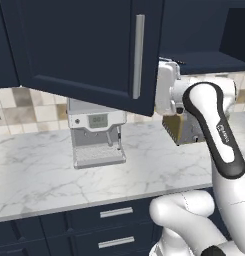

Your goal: The dining table condiment station is running low on shaker. Refill the condiment station by opening the cabinet and taking the shaker from the cabinet and placing it on the dining table.

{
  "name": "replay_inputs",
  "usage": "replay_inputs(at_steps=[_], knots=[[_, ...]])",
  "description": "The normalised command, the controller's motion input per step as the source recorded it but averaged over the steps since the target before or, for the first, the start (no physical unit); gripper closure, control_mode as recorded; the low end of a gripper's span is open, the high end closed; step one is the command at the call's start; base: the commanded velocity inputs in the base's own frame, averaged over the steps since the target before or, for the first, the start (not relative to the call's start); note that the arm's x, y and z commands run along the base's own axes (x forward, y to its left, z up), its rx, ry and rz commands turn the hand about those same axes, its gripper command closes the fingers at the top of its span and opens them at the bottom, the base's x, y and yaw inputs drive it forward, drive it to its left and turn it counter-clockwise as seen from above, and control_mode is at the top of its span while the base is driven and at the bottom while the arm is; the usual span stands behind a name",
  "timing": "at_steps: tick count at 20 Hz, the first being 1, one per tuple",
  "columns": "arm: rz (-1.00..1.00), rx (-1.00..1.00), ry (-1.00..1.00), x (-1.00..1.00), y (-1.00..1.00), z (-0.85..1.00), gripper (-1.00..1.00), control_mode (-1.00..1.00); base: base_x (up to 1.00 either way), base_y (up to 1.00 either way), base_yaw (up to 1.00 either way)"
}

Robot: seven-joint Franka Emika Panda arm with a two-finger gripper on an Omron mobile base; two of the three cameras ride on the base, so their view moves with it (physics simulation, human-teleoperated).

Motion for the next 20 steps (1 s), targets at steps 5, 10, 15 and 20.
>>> replay_inputs(at_steps=[5, 10, 15, 20], knots=[[0.21, 0.00, -0.02, -0.59, 0.80, -0.04, -1.00, -1.00, 0.00, 0.00, 0.00], [0.21, 0.00, -0.05, -0.85, 0.82, -0.01, -1.00, -1.00, 0.00, 0.00, 0.00], [0.19, -0.01, -0.08, -0.67, 0.92, 0.00, -1.00, -1.00, 0.00, 0.00, 0.00], [0.03, -0.04, -0.01, -0.19, 0.99, 0.00, -1.00, -1.00, 0.00, 0.00, 0.00]])
